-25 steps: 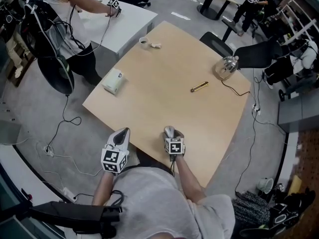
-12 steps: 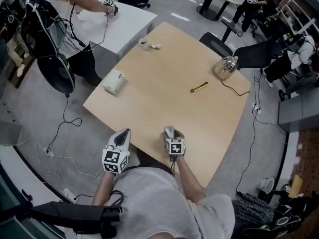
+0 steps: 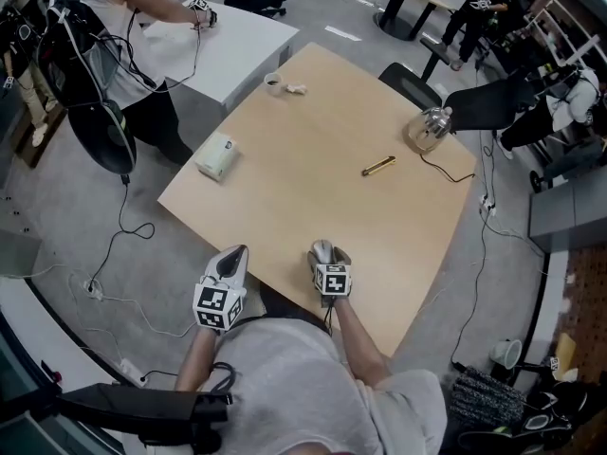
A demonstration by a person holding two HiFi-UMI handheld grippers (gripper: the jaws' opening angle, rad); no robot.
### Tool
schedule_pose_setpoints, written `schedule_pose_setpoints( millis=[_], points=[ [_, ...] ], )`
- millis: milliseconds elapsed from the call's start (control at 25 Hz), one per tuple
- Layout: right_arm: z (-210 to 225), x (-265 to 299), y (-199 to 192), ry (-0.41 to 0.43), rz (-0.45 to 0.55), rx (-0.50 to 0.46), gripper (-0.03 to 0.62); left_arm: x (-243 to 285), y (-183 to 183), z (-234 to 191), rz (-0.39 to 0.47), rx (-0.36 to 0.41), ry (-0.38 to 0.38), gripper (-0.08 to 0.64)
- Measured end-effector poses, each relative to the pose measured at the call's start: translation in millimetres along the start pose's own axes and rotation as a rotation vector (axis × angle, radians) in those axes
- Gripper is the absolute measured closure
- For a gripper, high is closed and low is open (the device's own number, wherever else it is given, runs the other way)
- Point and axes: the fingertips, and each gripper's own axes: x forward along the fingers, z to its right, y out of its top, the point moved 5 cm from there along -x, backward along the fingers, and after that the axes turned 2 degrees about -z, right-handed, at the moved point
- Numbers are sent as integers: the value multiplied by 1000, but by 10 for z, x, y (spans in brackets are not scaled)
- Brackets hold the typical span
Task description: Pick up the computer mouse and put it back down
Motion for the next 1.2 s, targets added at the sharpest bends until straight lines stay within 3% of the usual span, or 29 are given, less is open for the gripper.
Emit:
schedule_pose_setpoints(
  millis=[280, 480, 1200],
  points=[
    [7, -40, -17, 11, -11, 0, 229, 2, 7, 23, 3, 1, 3, 541],
    [-3, -156, 12, 30, 11, 57, 242, -10, 7, 19, 6, -2, 10, 541],
    [-402, -753, 815, 107, 236, -56, 475, -15, 103, 138, 34, 18, 14, 541]
  ],
)
